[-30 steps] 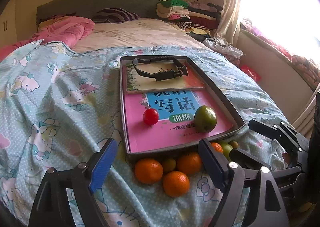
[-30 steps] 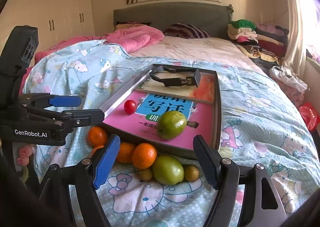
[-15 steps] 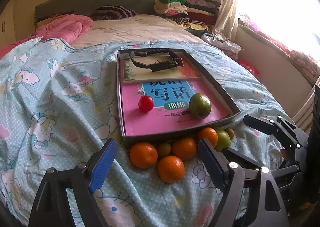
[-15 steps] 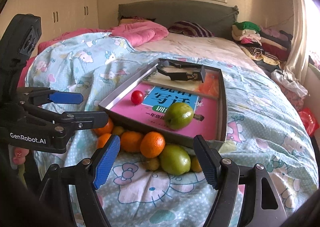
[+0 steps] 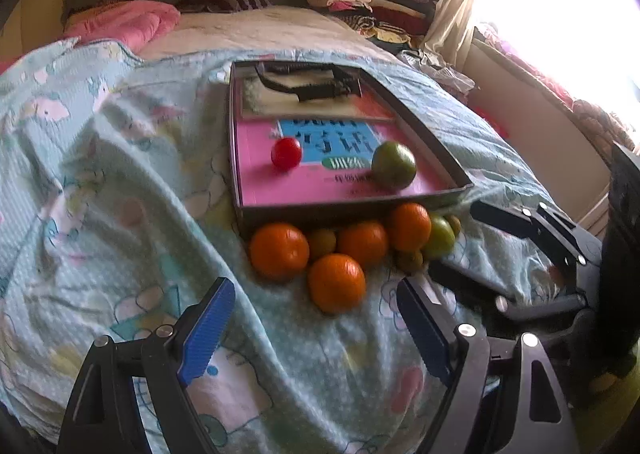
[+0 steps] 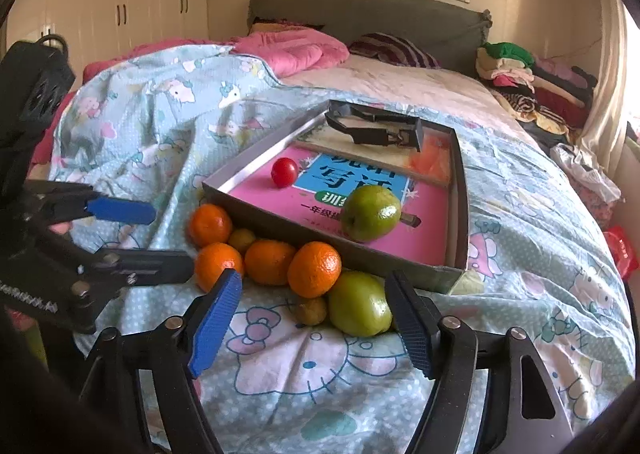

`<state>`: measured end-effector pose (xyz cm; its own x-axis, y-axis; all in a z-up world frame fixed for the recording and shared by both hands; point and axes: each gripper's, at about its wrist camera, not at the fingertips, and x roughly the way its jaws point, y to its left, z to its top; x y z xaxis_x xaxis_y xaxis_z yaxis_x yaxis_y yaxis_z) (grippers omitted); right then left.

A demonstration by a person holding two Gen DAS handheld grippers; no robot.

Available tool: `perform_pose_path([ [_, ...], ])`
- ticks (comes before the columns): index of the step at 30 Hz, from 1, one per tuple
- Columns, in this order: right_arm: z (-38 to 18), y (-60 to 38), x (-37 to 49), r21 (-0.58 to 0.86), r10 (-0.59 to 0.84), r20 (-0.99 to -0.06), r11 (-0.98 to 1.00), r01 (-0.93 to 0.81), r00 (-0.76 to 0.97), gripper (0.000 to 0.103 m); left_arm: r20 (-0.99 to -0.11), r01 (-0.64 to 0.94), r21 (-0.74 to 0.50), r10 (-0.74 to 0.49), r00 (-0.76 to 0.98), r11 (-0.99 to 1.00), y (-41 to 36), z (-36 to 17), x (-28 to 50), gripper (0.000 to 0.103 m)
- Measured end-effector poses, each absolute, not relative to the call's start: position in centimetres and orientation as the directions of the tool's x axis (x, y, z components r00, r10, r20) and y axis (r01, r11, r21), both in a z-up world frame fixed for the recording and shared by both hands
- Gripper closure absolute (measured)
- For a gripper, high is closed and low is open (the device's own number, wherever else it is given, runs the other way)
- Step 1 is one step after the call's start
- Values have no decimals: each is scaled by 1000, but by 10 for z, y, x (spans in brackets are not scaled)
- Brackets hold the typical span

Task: Organize fruits
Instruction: 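Withdraw both open tools from the tray back toward the fruit row, then grasp an orange with the left tool while the right tool grasps another orange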

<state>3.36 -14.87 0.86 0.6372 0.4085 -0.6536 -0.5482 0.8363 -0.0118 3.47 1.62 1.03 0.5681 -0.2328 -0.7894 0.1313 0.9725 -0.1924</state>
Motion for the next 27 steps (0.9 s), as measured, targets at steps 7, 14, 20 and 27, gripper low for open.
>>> perform_pose_path([
  [7,-4,-136,51,-72,384,-697,803,-592,605,49,-797,158,-196,-251,549,968,8,2,34,33],
  [14,-12,-122,64,-121,374,-716,765,-633,590,57,-808,162,-204,-260,529,965,4,-6,39,46],
  [20,-15,-115,67,-155,373,-735,720,-676,566,63,-818,153,-215,-263,511,965,0,-13,48,51],
  [27,-15,-127,61,-105,404,-699,759,-643,590,67,-836,125,-210,-244,492,970,-7,-24,58,64],
])
